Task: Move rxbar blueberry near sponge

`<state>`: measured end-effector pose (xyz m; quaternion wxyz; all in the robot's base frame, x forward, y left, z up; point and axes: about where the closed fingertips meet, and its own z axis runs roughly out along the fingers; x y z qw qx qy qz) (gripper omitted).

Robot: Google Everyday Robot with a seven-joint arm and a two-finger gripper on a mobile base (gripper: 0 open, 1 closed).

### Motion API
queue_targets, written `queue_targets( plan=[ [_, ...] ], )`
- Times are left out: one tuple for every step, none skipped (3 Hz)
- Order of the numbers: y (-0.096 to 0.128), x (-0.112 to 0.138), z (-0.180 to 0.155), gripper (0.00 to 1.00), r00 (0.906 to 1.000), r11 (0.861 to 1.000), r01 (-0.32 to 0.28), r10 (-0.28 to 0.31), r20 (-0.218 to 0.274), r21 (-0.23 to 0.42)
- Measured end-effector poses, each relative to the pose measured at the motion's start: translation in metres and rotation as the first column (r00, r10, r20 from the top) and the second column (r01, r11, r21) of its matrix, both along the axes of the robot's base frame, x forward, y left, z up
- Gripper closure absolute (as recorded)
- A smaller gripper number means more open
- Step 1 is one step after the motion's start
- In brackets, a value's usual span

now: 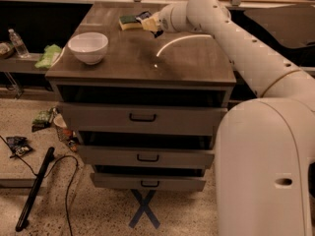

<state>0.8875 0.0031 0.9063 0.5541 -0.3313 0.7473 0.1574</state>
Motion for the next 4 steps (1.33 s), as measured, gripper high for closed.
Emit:
queue_targets(
  plan=[
    [0.017,0.022,-0.003,1.0,1.0,1.0,-0.007,0.007,0.007,0.007],
    [0.028,0.034,-0.008,1.0,0.9999,1.0,-0.012,0.012,0.009,0.01],
    [0.04,0.043,-0.018,0.82,0.9997,1.0,-0.025,0.025,-0.003,-0.001],
    [0.048,0.048,-0.024,0.59,0.9993,0.999,-0.037,0.036,-0.01,-0.008]
  ],
)
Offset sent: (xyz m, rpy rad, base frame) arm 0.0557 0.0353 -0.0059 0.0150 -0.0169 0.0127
